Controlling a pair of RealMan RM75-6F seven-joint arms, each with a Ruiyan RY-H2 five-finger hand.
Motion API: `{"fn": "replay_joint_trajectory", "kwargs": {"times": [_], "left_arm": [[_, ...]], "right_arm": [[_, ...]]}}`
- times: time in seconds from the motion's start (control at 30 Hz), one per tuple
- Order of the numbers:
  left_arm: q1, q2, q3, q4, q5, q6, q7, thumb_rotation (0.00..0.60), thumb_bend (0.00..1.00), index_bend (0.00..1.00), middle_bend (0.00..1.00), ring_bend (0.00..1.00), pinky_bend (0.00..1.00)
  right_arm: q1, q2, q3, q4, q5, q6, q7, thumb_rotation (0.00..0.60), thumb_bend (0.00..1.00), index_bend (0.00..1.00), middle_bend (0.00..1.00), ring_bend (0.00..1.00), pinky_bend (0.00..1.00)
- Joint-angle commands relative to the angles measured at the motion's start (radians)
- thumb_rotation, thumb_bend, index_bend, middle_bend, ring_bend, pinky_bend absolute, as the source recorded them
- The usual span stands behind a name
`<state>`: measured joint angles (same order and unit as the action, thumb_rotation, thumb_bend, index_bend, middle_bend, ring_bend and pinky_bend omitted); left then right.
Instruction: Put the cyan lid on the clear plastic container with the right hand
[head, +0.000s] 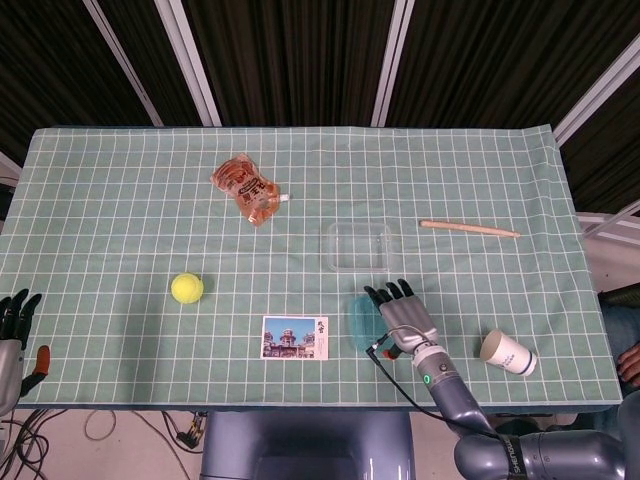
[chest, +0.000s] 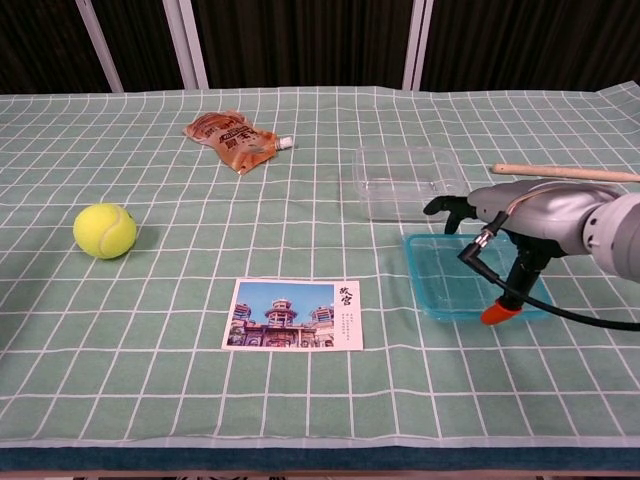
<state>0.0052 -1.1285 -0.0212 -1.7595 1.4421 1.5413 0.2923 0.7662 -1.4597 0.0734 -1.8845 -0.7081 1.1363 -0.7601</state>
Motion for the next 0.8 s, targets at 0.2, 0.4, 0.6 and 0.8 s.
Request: {"fn": "replay_joint_trajectory", "kwargs": {"times": [0.2, 0.4, 0.6, 0.8], "left_arm": [[0.001, 0.000, 0.001, -0.002, 0.003, 0.001, 0.000, 0.600, 0.50, 0.05, 0.00, 0.00, 0.00], [-0.001, 0.000, -0.001, -0.005, -0.003, -0.002, -0.001, 0.600, 0.50, 0.05, 0.00, 0.00, 0.00], [-0.001, 0.000, -0.001, -0.008, -0.002, -0.002, -0.002, 0.600, 0.50, 0.05, 0.00, 0.00, 0.00], [-0.002, -0.002, -0.002, -0.011, -0.008, -0.005, 0.000, 0.600, 0.50, 0.05, 0.00, 0.00, 0.00]], "right_arm": [[0.032, 0.088, 0.050, -0.089, 0.073, 0.021, -0.029, 0.600, 0.24, 0.00, 0.45, 0.09, 0.00], [0.068, 0.149, 0.086, -0.138, 0.135, 0.038, -0.063, 0.600, 0.24, 0.00, 0.45, 0.10, 0.00], [0.119, 0.182, 0.129, -0.152, 0.215, 0.035, -0.086, 0.600, 0.24, 0.00, 0.45, 0.09, 0.00], [0.186, 0.182, 0.156, -0.121, 0.290, 0.015, -0.134, 0.600, 0.24, 0.00, 0.45, 0.10, 0.00]]}}
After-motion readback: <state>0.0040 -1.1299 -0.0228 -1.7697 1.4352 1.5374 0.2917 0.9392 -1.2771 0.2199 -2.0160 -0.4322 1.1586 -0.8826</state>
